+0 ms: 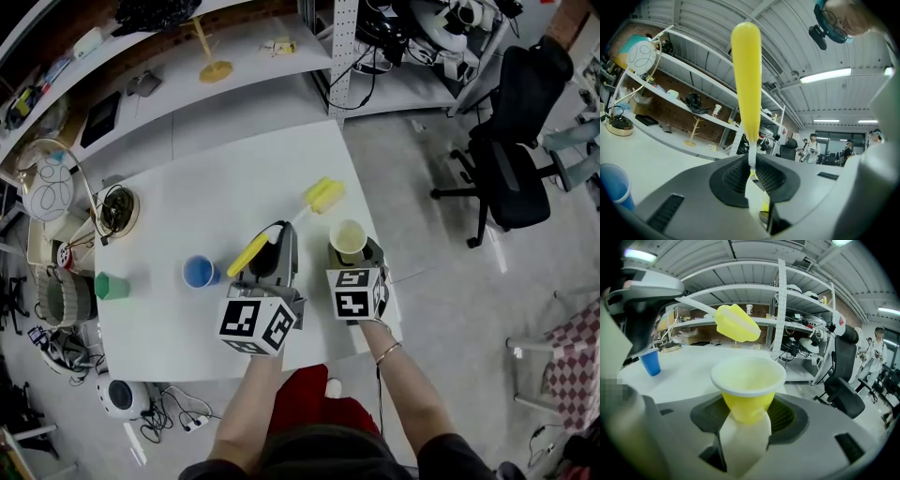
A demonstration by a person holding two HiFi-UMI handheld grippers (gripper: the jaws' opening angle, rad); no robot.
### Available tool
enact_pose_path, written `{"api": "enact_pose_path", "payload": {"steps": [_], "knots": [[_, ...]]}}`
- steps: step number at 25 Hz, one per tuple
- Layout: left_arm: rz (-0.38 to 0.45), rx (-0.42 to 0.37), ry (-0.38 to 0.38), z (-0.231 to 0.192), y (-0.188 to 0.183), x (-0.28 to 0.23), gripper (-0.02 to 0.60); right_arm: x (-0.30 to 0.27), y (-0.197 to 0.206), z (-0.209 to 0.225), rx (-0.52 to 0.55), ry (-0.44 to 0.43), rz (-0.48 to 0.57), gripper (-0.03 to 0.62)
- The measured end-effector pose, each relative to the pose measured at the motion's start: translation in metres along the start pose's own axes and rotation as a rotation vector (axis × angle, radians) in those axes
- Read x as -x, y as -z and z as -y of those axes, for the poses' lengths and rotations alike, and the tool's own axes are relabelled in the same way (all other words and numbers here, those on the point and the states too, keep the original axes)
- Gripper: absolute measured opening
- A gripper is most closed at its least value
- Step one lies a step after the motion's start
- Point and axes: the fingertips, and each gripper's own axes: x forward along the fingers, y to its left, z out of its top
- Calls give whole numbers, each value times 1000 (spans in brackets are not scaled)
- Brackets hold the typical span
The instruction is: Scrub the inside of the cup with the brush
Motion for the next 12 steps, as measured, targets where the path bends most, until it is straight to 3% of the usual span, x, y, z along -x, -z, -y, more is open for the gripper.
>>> {"api": "enact_pose_path", "payload": {"steps": [12], "knots": [[-3, 10, 9, 2, 3, -1, 43, 0, 3, -2, -13, -37, -23, 252]]}}
